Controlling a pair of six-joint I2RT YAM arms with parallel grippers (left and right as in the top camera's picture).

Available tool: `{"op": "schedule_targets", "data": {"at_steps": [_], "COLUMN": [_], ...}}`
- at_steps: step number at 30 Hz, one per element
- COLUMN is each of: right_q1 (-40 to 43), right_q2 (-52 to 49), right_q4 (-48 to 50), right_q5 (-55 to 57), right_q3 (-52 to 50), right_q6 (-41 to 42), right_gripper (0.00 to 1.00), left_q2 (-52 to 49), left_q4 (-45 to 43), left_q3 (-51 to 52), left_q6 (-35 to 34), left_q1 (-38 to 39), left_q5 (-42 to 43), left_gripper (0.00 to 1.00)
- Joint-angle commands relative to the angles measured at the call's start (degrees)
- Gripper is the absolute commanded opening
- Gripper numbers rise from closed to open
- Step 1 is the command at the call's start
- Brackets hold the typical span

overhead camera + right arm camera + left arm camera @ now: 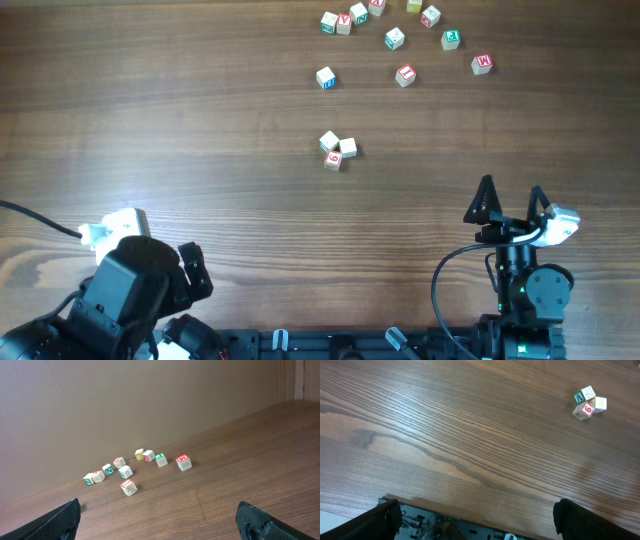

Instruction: Form a circle

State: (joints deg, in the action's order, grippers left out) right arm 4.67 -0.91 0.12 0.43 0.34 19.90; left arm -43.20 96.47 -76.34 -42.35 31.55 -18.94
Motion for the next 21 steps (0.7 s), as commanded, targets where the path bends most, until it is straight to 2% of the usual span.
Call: {"op": "schedule_targets", "data": {"at_steps": [1, 3, 5, 9, 14, 17, 21], "right_q1": [-0.1, -0.1, -0.1, -0.1, -0.1, -0.1, -0.1], "right_q2": [0.1, 0.1, 0.1, 0.1, 0.1, 0.1, 0.1], "right_q4": [0.2, 0.2, 0.2, 0.2, 0.2, 0.2, 0.2], "right_q5": [-0.4, -0.4, -0.4, -0.4, -0.4, -0.4, -0.4], "right_q3": [0.0, 0.0, 0.0, 0.0, 0.0, 0.0, 0.0], "right_q6": [0.0, 0.0, 0.0, 0.0, 0.0, 0.0, 0.0], "right_gripper": [1.00, 1.00, 1.00, 1.00, 1.00, 1.00, 1.00], "left_q2": [1.0, 2.2, 5.0, 16.0, 30.4, 37.4, 43.0], "left_q4": [-0.4, -4.6, -13.1, -37.3, -64.5, -78.9, -87.7], "left_q3": [0.2, 1.8, 5.8, 24.1, 49.7, 61.5, 71.5], "left_q6": [1.2, 1.2, 2.1, 10.8, 12.8, 23.0, 27.5], "left_q1": [-1.5, -4.2, -6.8, -12.3, -20.5, -22.5, -24.0], "left_q5": [-0.5, -0.1, -0.2, 3.0, 7.3, 11.8, 11.8], "left_gripper": [1.00, 1.00, 1.00, 1.00, 1.00, 1.00, 1.00]}}
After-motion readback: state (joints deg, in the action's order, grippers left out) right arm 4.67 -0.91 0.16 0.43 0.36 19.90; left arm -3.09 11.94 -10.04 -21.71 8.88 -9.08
